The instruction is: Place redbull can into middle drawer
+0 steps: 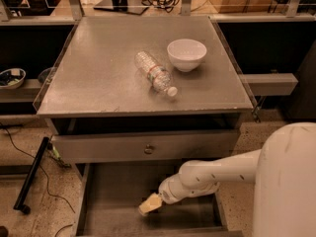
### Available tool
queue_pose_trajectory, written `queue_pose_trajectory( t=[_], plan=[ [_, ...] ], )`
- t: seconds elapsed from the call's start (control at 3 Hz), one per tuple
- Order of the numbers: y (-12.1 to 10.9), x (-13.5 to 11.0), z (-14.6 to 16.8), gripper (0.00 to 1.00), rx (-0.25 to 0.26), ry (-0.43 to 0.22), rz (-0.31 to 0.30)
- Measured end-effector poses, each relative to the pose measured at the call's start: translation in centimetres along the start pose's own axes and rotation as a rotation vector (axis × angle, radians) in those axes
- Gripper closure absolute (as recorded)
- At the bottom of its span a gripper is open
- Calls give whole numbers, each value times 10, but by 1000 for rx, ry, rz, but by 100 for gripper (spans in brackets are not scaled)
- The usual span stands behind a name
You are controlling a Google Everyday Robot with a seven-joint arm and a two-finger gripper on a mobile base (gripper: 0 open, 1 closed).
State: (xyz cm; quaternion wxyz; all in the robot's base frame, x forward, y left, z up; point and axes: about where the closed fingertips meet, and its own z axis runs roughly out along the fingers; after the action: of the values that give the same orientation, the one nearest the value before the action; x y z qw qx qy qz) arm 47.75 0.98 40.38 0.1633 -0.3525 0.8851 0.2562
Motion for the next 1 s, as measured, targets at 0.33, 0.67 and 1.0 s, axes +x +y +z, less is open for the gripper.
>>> queue_pose_trajectory(
  t=[0.33,0.67,1.0],
  plan=[
    [-3,1,4,100,11,-3,15],
    [-4,6,9,100,23,15,7],
    [-3,11,11,100,25,25,12]
  ],
)
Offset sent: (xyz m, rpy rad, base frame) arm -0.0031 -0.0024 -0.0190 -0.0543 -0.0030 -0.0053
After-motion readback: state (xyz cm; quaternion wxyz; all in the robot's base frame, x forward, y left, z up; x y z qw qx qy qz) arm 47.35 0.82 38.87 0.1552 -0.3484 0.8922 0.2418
